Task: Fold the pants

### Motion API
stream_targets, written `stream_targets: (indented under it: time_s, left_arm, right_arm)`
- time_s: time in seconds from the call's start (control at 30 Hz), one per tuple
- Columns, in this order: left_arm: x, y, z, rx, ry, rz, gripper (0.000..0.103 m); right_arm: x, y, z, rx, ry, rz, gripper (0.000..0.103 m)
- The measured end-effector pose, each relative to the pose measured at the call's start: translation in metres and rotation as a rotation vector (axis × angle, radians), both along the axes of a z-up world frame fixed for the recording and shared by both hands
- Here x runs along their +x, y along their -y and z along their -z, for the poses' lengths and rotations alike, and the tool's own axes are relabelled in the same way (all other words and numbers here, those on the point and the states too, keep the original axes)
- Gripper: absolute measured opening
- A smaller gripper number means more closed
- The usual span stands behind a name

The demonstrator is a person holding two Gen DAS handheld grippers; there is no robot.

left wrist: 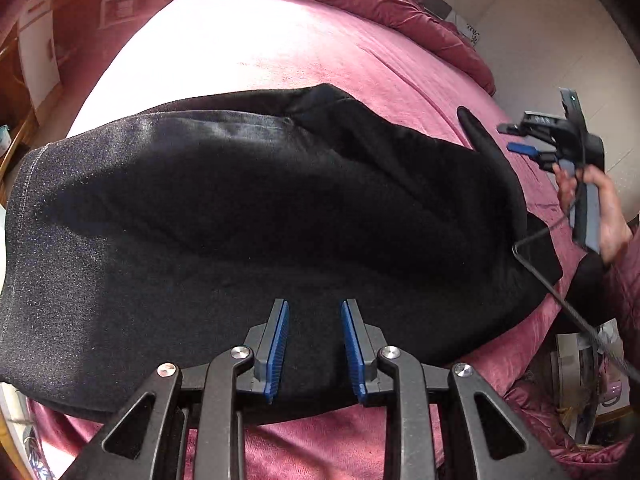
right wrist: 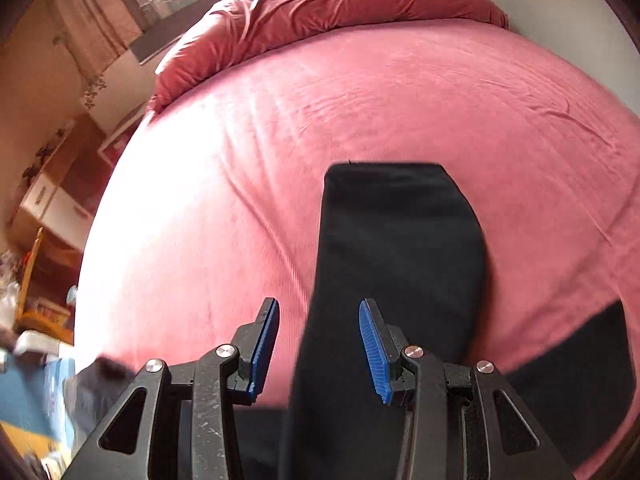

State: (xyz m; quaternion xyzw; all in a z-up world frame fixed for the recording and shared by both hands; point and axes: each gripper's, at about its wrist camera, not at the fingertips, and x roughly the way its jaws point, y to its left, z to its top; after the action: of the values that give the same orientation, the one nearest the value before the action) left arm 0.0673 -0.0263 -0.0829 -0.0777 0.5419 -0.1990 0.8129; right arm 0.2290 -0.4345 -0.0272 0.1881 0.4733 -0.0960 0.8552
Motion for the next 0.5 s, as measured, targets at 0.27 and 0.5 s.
stream_targets:
  time_s: [0.27, 0.5]
  left_arm:
    - [-0.003, 0.010, 0.004, 0.003, -0.004, 0.016, 0.029]
    - [0.002, 0.022, -0.003, -0.002, 0.004, 0.045, 0.029]
  right_arm:
    - [0.067, -0.005, 0.046, -0.174, -0.207, 0.046, 0.041]
    - [0.035, 0.019, 0.024, -0.126, -0.106, 0.054, 0.006]
